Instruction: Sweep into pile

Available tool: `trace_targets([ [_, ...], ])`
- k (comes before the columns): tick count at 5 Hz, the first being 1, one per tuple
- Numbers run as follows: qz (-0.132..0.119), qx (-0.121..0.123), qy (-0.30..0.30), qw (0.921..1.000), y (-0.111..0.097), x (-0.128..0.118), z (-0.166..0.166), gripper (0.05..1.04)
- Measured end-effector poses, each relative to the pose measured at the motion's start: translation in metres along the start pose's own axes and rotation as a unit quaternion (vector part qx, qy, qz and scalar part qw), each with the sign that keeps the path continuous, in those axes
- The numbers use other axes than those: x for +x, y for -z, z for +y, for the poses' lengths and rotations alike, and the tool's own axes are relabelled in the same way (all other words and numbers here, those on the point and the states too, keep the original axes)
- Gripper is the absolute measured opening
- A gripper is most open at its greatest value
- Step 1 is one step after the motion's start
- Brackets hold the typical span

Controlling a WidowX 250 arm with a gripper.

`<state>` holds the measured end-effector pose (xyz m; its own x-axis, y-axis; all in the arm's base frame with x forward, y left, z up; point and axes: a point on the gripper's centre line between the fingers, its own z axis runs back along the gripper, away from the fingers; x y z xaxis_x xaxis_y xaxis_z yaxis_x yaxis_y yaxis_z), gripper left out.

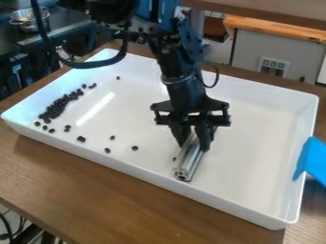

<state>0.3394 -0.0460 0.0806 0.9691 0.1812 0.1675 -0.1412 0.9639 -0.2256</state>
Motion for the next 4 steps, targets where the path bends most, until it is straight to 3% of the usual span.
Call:
trace_targets([
  [1, 0.028, 0.001, 0.009, 0.9996, -0.006, -0.003, 0.020, 0.370],
  [2, 0.041, 0.013, 0.014, 0.9990, -0.015, 0.000, 0.043, 0.370],
  [4, 0.028, 0.040, 0.047, 0.9977, -0.020, -0.013, 0.073, 0.370],
])
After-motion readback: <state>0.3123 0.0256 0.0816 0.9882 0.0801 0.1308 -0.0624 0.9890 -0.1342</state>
